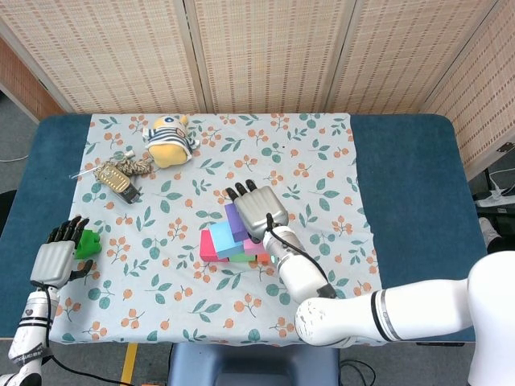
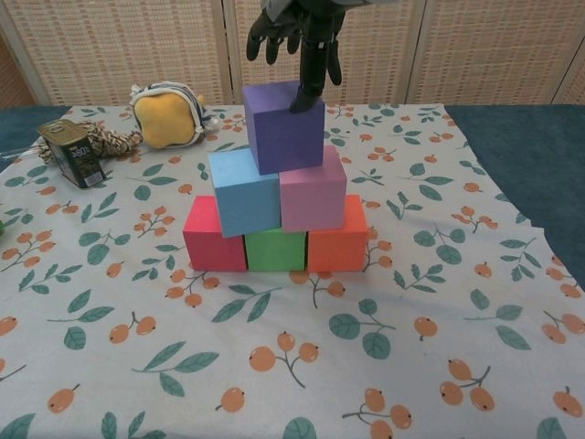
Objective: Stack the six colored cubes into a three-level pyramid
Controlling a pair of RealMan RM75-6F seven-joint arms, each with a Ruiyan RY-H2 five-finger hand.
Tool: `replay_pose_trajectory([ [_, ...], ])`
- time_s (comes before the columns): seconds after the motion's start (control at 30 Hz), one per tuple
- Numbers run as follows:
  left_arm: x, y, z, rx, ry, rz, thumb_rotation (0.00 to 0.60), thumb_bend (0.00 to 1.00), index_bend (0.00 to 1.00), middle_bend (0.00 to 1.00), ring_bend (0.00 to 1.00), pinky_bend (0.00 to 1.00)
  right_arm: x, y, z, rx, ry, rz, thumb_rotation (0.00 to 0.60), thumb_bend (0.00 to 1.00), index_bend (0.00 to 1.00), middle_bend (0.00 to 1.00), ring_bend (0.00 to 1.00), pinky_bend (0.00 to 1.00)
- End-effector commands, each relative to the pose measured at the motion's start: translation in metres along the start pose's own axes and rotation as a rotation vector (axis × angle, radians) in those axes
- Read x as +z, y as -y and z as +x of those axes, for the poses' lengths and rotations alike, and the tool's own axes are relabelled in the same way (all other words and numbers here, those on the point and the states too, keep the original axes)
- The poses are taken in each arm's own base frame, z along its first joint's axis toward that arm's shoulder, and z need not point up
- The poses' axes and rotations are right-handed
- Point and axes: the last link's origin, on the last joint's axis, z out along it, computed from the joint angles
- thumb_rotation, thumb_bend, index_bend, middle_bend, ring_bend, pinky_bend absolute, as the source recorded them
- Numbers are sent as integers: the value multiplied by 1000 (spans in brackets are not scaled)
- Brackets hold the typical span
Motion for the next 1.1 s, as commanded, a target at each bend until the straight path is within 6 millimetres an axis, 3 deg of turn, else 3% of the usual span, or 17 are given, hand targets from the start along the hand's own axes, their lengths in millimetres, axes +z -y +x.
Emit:
replay_pose_trajectory([
  [0.03,0,0,0,-1,0,0,600,356,0,0,6,129,1,0,-2,-7,3,-4,600,228,40,34,50,412],
  [0.27,0,1,2,-4,-5,2,600,357,0,0,5,129,5,2,-7,-26,22,-7,600,208,78,30,48,412],
  [0.43,-1,2,2,-4,-6,3,600,357,0,0,6,129,8,3,-8,-35,10,-24,600,207,368,48,48,421],
  [0.57,0,1,2,-2,-5,1,600,357,0,0,6,129,10,3,-8,-16,-10,-33,600,234,502,109,61,456],
  [1.1,-1,1,1,-1,3,6,600,357,0,0,6,129,-4,7,4,36,-13,9,600,292,575,131,71,459],
])
